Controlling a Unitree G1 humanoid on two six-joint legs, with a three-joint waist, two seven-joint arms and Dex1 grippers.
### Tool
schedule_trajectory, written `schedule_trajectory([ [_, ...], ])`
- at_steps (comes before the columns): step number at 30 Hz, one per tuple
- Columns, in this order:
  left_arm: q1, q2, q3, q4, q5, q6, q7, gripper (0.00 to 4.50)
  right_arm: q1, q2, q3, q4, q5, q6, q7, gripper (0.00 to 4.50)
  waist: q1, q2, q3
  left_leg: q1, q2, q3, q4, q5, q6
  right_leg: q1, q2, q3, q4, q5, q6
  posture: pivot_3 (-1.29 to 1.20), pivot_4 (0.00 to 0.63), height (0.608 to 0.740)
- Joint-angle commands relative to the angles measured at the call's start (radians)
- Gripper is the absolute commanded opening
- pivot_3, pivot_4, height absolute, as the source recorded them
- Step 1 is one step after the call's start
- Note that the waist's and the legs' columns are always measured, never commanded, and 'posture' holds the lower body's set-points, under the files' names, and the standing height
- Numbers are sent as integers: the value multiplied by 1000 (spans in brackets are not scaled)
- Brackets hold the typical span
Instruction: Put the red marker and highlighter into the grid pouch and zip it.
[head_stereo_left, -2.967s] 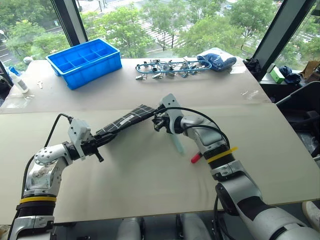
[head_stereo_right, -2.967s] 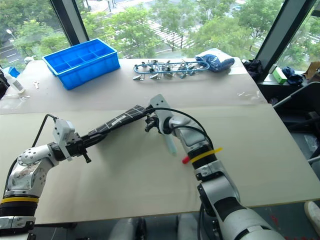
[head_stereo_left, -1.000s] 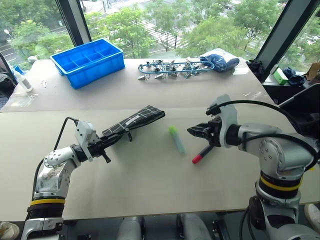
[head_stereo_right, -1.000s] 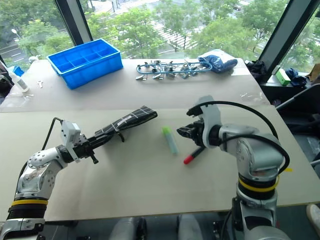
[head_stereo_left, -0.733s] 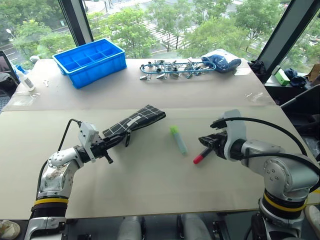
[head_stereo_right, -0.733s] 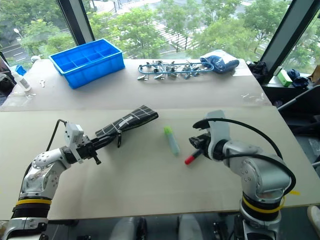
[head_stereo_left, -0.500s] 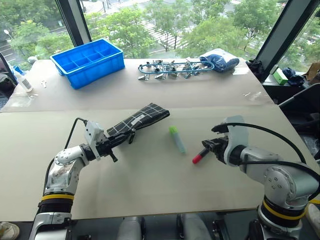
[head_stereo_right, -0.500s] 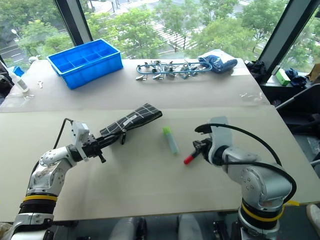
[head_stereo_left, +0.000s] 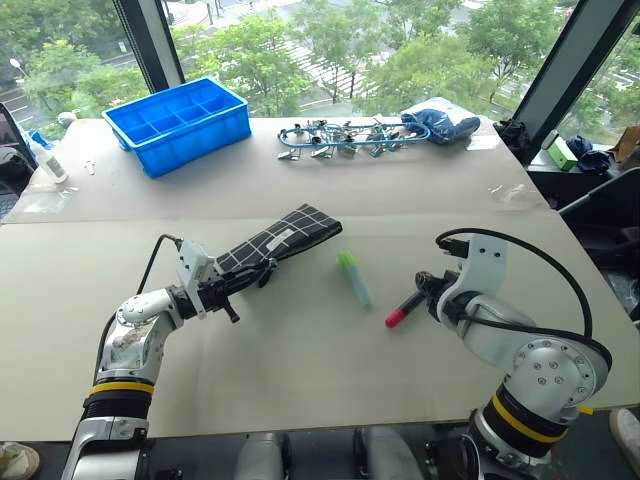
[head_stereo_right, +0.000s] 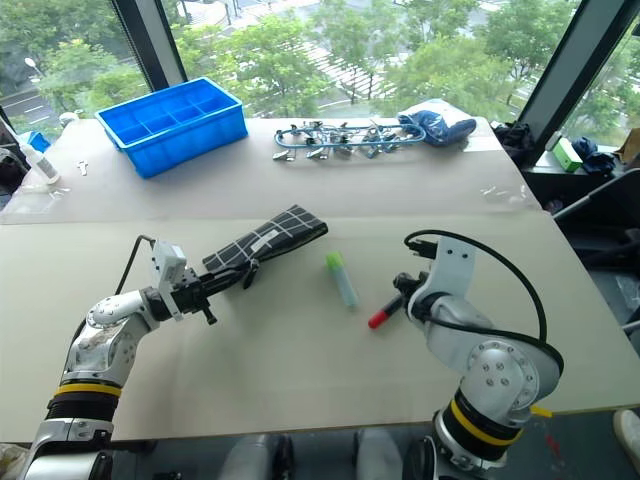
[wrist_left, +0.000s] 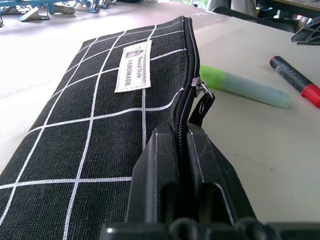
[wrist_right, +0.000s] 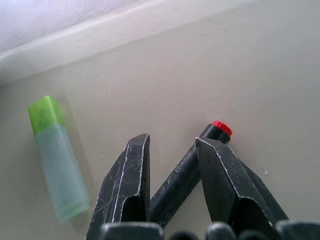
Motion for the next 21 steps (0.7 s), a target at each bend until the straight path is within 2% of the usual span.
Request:
schedule_trajectory([
  [1,-18,-6,7,-12,-7,-19,-3,0,-28,-34,0,29,188,7,-130,2709,-1,0,0,0,0,0,0,0,0,0,0,0,0,0,0,0,150,740],
  [6,-21,-11,7,-9,-7,-18,-1,0,-38,-73,-1,113,402,7,-302,4445,-1,0,0,0,0,-2,0,0,0,0,0,0,0,0,0,0,150,740],
  [8,-22,-11,9,-7,-6,-18,-2,0,-37,-87,-1,136,479,7,-375,4445,-1,0,0,0,0,-2,0,0,0,0,0,0,0,0,0,0,150,740],
  [9,-22,-11,10,-6,-6,-17,-2,0,-27,-127,29,160,577,-41,-444,4445,-1,0,0,-1,0,-2,0,0,0,0,0,0,0,0,0,0,150,740],
  [12,-22,-12,9,-6,-6,-13,-3,0,9,-319,188,211,917,-282,-676,4445,-1,0,0,-1,0,-2,0,0,1,0,-1,0,0,0,0,0,150,740],
  [14,-22,-13,6,-6,-6,-11,-4,0,37,-417,286,211,1072,-448,-800,4445,-3,0,0,-1,-1,-2,0,0,1,0,-1,1,-1,0,1,0,150,740],
  [17,-22,-14,4,-8,-6,-8,-5,0,73,-478,368,182,1109,-604,-865,4445,-6,-1,0,0,0,-3,0,-1,1,1,1,2,-3,0,1,0,150,740],
  [21,-27,-17,0,-3,-4,-6,-7,0,97,-489,421,166,1109,-731,-901,4445,-10,-1,0,-1,0,-3,0,-1,2,1,0,3,-3,0,2,0,150,740],
])
